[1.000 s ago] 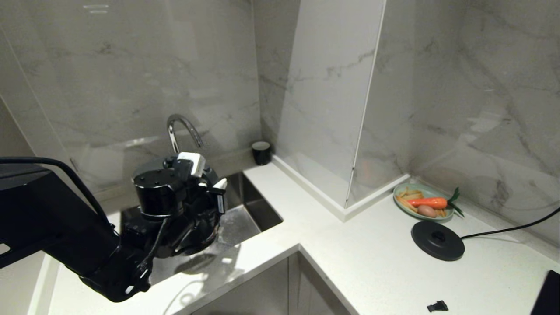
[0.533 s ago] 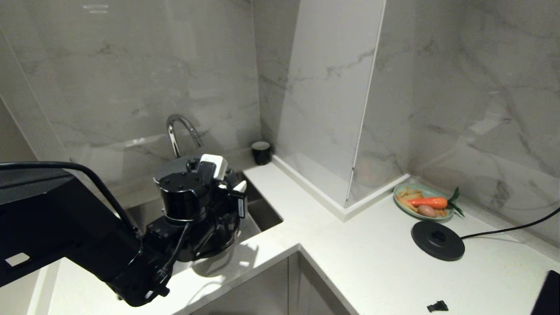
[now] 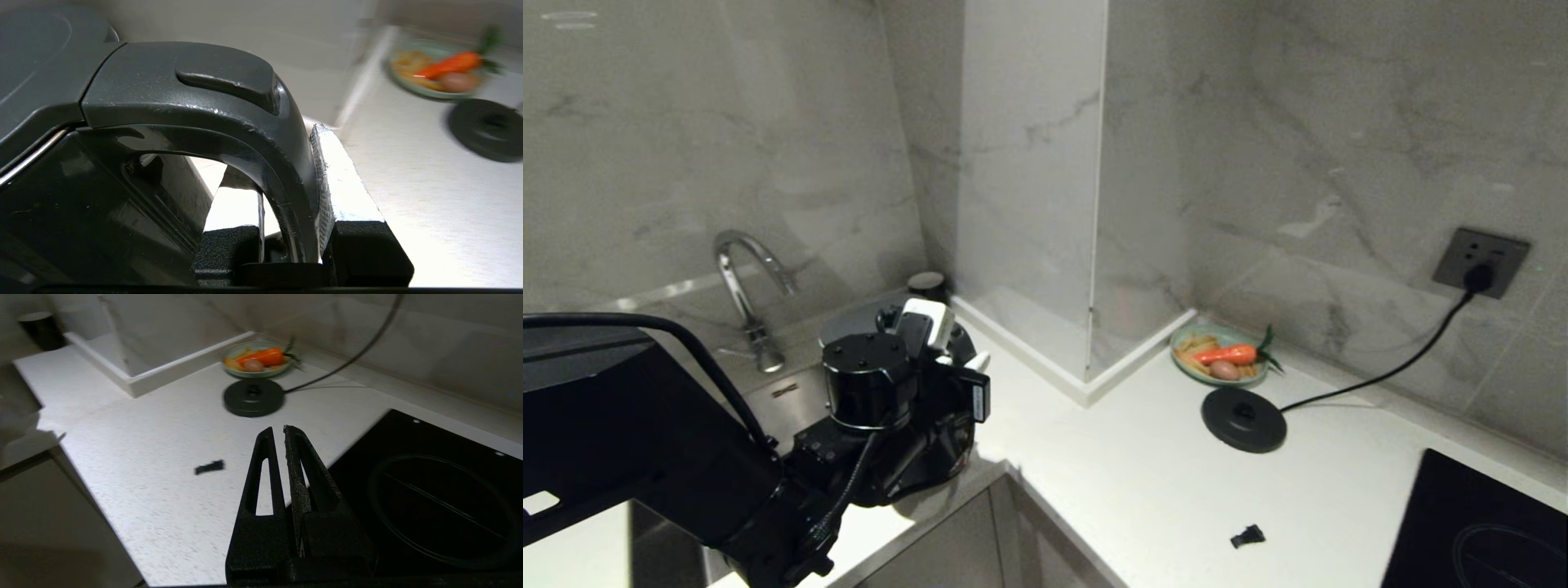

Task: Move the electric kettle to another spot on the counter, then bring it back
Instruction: Place it on the power base

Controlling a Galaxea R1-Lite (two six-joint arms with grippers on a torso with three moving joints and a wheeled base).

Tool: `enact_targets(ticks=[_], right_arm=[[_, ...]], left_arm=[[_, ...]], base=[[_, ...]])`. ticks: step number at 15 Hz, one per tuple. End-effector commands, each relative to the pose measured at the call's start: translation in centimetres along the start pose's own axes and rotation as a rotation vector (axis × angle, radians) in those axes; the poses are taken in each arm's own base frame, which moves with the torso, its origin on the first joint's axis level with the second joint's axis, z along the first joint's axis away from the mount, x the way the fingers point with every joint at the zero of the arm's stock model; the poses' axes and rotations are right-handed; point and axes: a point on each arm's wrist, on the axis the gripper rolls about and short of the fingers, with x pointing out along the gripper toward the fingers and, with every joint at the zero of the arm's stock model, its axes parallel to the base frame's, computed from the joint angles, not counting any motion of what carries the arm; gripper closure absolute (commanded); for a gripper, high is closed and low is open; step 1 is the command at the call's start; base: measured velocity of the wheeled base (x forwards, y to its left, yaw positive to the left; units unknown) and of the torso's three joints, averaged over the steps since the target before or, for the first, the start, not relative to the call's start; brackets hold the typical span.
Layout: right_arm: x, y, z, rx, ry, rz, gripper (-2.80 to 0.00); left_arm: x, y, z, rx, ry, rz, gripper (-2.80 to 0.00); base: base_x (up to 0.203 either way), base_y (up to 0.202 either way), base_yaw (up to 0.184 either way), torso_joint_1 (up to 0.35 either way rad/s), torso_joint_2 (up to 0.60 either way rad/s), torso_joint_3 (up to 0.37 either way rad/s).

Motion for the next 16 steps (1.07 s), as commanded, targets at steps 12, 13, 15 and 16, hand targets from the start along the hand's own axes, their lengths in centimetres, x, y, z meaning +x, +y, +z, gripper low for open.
enact_targets(ticks=[12,13,15,16], right_arm=[[0.0,0.0,0.0,-0.001,0.002,0.001,0.00],[0.0,0.0,0.0,-0.001,0.001,0.001,0.00],[0.0,0.0,0.0,-0.001,0.000,0.001,0.00],[0.0,0.0,0.0,-0.001,0.002,0.001,0.00]], left_arm=[[-3.0,-1.0,-0.3,-0.019,0.030,-0.048,0.00],[-3.0,-1.1,-0.3,-0.021,0.029,-0.051,0.00],[-3.2,-1.2,-0.2,-0.021,0.025,-0.058,0.00],[-3.3,-1.5,-0.1,-0.021,0.022,-0.067,0.00]], base=[[0.003,0.009,-0.163,0.000,0.00,0.003],[0.000,0.000,0.000,0.000,0.00,0.000],[0.000,0.000,0.000,0.000,0.00,0.000],[0.000,0.000,0.000,0.000,0.00,0.000]])
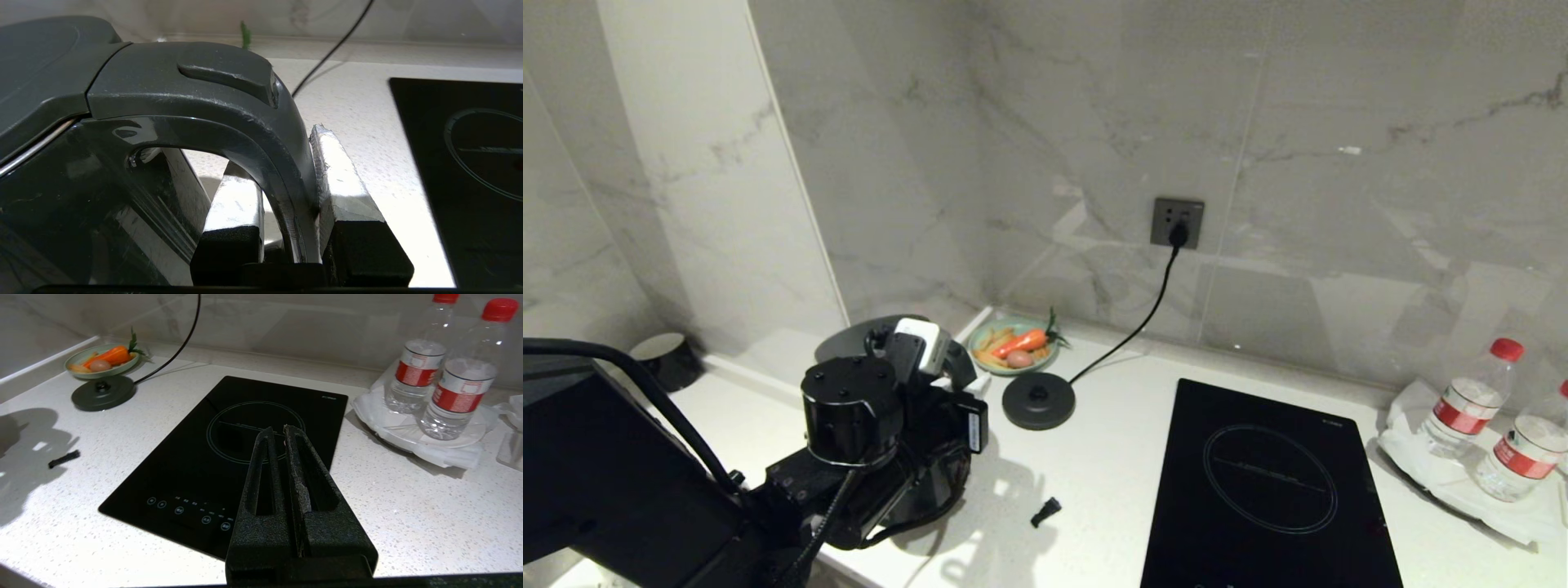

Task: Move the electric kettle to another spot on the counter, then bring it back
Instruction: Place it on the power base

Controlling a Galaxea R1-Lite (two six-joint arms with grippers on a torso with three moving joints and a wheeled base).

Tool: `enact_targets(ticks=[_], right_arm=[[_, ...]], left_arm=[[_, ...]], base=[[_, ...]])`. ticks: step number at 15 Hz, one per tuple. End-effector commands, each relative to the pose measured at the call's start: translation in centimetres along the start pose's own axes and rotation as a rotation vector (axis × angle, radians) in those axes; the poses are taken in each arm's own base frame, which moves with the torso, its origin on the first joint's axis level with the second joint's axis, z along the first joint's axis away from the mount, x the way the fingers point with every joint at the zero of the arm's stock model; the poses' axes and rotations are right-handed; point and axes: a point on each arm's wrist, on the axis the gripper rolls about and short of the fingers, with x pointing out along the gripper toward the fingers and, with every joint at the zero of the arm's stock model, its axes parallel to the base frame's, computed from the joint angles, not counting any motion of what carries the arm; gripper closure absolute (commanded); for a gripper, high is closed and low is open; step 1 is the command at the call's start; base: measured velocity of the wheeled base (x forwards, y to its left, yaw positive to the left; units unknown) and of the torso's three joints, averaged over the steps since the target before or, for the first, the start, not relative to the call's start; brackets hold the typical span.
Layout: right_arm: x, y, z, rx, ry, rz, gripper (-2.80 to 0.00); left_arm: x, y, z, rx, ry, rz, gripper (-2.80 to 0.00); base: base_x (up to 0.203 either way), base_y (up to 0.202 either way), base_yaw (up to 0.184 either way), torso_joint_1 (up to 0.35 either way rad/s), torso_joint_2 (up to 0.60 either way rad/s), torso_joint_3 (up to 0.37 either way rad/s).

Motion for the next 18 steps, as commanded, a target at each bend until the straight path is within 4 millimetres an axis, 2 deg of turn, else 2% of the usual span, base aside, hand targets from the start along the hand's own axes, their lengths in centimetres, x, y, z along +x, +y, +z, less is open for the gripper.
enact_targets(ticks=[1,4,10,12,18], right_arm=[[0.0,0.0,0.0,-0.001,0.000,0.000,0.00],[0.0,0.0,0.0,-0.001,0.001,0.000,0.00],[0.0,0.0,0.0,-0.001,0.001,0.000,0.00],[0.0,0.0,0.0,-0.001,0.001,0.000,0.00],[0.0,0.0,0.0,-0.001,0.001,0.000,0.00]], left_arm=[[-0.3,-0.6,0.3,-0.002,-0.016,-0.023,0.00],[0.0,-1.8,0.9,-0.006,-0.044,-0.043,0.00],[2.5,-5.1,1.7,0.001,-0.055,-0.084,0.00],[4.0,-6.2,2.3,-0.002,-0.066,-0.094,0.00],[10.8,-9.3,2.7,-0.005,-0.078,-0.012,0.00]], base=[[0.000,0.000,0.000,0.000,0.00,0.000],[0.000,0.000,0.000,0.000,0.00,0.000],[0.000,0.000,0.000,0.000,0.00,0.000],[0.000,0.000,0.000,0.000,0.00,0.000],[0.000,0.000,0.000,0.000,0.00,0.000]])
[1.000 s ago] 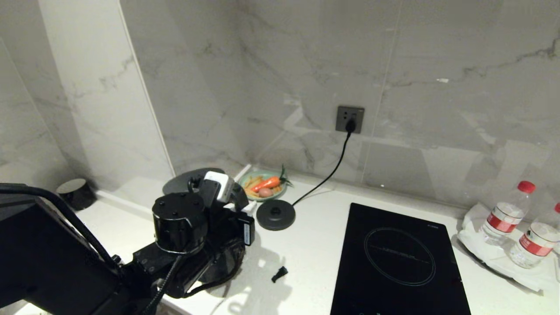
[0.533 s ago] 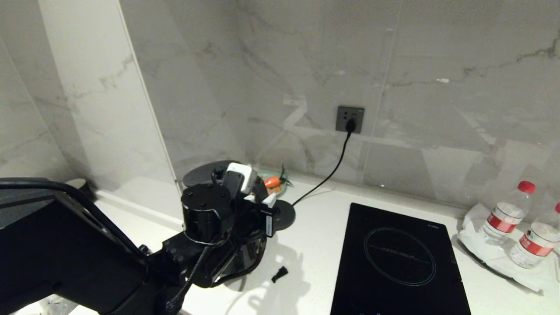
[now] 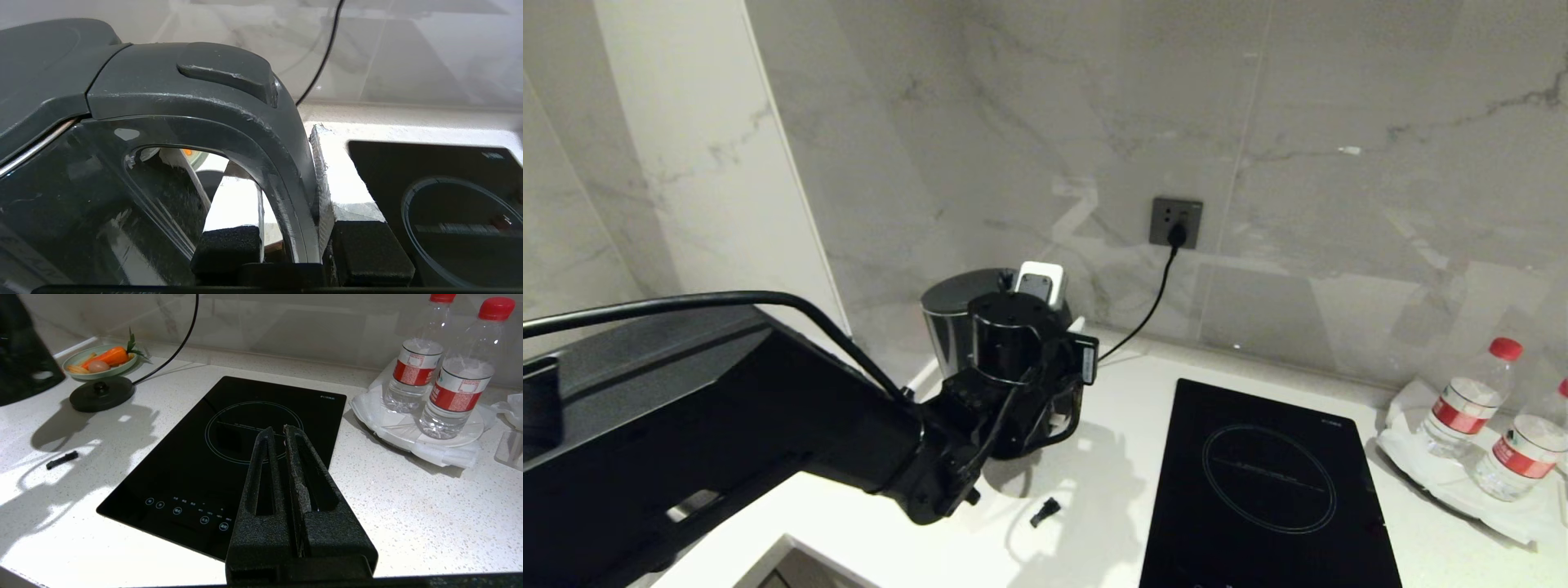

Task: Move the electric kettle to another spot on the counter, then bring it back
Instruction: Place it on the power base

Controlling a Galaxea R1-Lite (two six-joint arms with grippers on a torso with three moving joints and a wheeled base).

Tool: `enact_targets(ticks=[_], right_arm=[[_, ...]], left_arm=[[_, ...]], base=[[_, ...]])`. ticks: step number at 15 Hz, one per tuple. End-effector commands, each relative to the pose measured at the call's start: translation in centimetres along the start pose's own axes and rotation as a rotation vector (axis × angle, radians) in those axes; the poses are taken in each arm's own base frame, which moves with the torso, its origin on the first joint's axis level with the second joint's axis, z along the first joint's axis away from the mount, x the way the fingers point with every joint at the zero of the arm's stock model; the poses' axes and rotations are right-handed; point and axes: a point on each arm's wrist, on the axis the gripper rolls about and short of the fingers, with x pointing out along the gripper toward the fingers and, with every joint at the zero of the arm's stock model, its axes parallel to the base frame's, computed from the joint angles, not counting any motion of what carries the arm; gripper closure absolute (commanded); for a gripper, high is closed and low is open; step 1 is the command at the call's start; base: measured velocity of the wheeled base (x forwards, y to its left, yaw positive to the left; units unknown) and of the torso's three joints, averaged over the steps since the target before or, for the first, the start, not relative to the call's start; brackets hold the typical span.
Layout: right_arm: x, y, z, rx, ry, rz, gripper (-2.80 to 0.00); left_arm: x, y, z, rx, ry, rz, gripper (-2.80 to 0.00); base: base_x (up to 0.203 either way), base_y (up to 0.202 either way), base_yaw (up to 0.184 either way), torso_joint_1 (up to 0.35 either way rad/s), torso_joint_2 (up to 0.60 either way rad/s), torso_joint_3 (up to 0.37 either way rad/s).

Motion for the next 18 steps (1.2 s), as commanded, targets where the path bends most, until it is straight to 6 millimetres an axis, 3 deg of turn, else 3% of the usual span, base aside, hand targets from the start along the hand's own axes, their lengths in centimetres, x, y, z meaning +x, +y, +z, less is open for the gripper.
enact_targets(ticks=[1,3,7,13,18], right_arm=[[0.0,0.0,0.0,0.000,0.002,0.000,0.00],[0.0,0.0,0.0,0.000,0.000,0.000,0.00],[0.0,0.0,0.0,0.000,0.001,0.000,0.00],[0.0,0.0,0.0,0.000,0.001,0.000,0.00],[0.0,0.0,0.0,0.000,0.002,0.000,0.00]], left_arm=[[2.8,-1.1,-2.2,0.014,0.029,0.008,0.00],[3.2,-1.5,-2.9,0.068,0.042,0.004,0.00],[2.8,-2.6,-2.2,0.061,0.022,-0.024,0.00],[7.2,-4.3,-3.8,0.058,-0.042,-0.005,0.00],[9.5,-4.7,-4.5,0.045,-0.074,0.009,0.00]], base=[[0.000,0.000,0.000,0.000,0.00,0.000],[0.000,0.000,0.000,0.000,0.00,0.000],[0.000,0.000,0.000,0.000,0.00,0.000],[0.000,0.000,0.000,0.000,0.00,0.000],[0.000,0.000,0.000,0.000,0.00,0.000]])
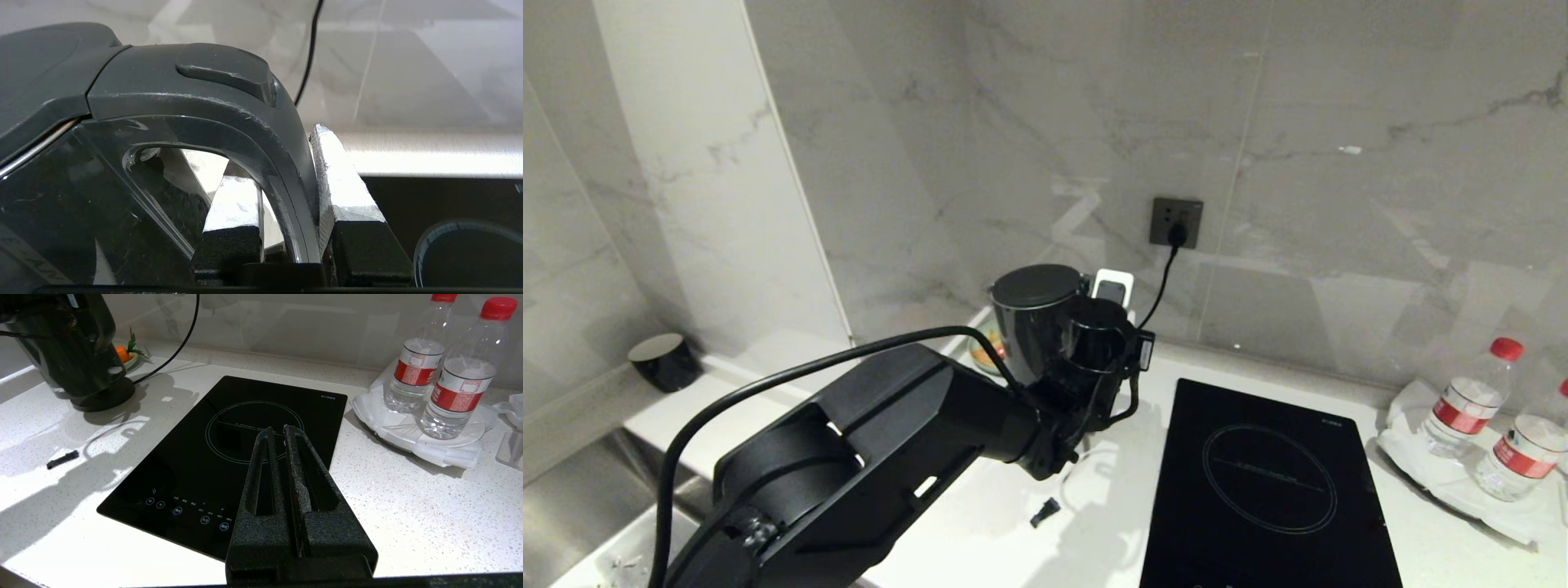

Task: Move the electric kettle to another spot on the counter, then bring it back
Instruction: Place it on the power base

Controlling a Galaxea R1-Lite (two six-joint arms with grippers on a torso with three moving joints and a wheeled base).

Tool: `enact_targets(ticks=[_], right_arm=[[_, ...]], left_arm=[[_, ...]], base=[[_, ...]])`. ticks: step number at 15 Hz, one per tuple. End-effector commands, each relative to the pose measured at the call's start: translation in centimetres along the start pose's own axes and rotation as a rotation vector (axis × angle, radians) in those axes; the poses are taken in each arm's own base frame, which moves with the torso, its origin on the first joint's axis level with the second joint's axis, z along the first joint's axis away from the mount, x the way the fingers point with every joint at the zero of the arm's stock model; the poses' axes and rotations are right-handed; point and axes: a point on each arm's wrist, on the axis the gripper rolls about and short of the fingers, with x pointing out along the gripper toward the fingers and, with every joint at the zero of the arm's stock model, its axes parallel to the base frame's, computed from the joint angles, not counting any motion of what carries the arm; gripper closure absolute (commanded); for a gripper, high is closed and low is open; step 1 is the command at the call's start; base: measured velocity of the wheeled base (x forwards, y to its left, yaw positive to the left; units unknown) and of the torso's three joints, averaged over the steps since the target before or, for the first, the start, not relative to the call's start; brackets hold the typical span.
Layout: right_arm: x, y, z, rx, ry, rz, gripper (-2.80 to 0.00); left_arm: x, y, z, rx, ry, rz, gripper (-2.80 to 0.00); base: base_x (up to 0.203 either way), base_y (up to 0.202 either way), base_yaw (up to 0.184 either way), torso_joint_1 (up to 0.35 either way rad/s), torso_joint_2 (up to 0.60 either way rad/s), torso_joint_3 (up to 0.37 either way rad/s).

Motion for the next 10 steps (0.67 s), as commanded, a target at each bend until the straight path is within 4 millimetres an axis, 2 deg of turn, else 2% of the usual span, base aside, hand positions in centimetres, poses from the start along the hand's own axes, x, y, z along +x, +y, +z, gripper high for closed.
enact_targets(ticks=[1,6,10], right_arm=[[0.0,0.0,0.0,0.000,0.000,0.001,0.00],[0.0,0.0,0.0,0.000,0.002,0.001,0.00],[0.0,0.0,0.0,0.000,0.001,0.000,0.00]], left_arm=[[1.1,-0.4,-1.6,0.002,0.005,0.005,0.00],[3.5,0.2,-2.9,0.003,0.003,0.034,0.00],[4.7,2.5,-3.8,0.019,0.038,0.062,0.00]], base=[[0.000,0.000,0.000,0.000,0.00,0.000],[0.000,0.000,0.000,0.000,0.00,0.000],[0.000,0.000,0.000,0.000,0.00,0.000]])
